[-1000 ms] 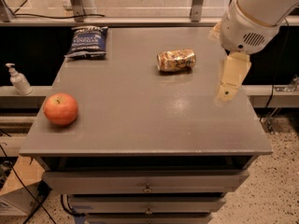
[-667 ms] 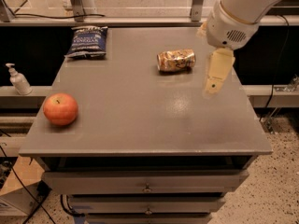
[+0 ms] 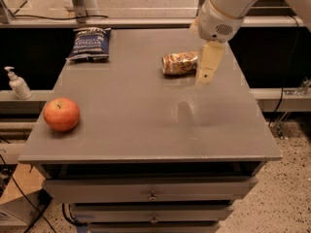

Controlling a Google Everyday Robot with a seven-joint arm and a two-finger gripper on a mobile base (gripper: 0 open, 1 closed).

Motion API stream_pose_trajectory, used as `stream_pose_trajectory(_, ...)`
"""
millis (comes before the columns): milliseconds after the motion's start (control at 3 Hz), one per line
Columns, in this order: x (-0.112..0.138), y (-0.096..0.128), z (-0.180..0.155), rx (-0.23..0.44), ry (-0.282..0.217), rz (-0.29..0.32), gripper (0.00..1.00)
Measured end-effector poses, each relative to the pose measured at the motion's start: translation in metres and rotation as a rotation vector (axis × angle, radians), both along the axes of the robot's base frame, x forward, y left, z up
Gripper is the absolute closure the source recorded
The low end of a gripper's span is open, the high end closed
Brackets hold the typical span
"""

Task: Place orange can upright

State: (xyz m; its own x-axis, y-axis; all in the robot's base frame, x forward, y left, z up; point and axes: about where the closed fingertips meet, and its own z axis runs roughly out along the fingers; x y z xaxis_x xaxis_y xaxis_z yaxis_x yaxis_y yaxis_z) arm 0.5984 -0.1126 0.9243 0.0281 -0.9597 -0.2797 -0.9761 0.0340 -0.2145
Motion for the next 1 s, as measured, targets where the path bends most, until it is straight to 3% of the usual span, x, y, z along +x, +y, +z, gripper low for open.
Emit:
stream_pose_trajectory(333,0.002,0.008,-0.017,-0.034,0.040,0.007,0.00)
stream_pose_trajectory(1000,0.047,0.025,-0.045,-0.130,0.033,0.050,0.00)
